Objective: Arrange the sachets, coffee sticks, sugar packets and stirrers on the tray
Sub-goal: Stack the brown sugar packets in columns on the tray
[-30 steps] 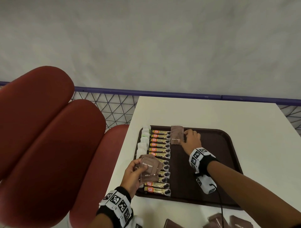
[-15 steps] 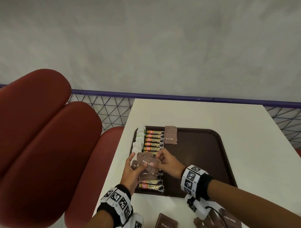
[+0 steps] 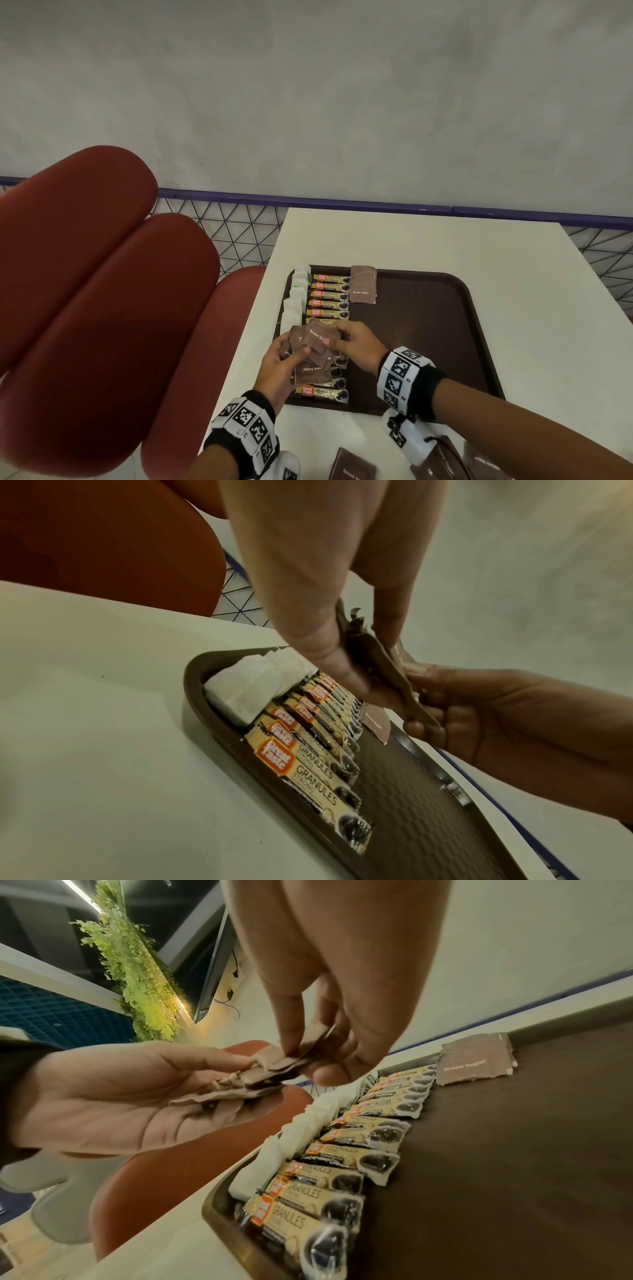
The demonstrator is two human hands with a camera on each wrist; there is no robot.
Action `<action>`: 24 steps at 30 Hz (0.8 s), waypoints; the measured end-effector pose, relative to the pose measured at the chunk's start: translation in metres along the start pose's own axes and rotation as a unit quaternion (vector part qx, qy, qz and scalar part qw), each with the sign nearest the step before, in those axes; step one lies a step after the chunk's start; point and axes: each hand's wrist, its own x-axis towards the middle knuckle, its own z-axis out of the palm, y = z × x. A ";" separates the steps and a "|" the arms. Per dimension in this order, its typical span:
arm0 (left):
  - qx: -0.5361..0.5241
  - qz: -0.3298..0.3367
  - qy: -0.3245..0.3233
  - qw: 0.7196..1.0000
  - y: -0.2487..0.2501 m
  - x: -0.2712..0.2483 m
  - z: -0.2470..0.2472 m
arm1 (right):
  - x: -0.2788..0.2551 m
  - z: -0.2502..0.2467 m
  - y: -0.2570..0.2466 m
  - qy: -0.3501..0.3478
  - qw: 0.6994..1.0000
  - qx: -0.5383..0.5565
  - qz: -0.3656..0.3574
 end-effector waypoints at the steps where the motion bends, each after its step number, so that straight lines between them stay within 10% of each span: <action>1: 0.004 0.001 0.001 1.000 -0.001 0.001 0.000 | 0.000 -0.001 0.000 0.010 1.000 -0.013 -0.002; 14: 0.021 -0.007 0.020 1.000 -0.002 0.009 -0.012 | 0.036 -0.068 0.026 0.184 0.966 -0.136 0.118; 24: 0.023 -0.011 0.027 0.999 -0.003 0.018 -0.020 | 0.085 -0.082 0.050 0.170 0.941 -0.210 0.205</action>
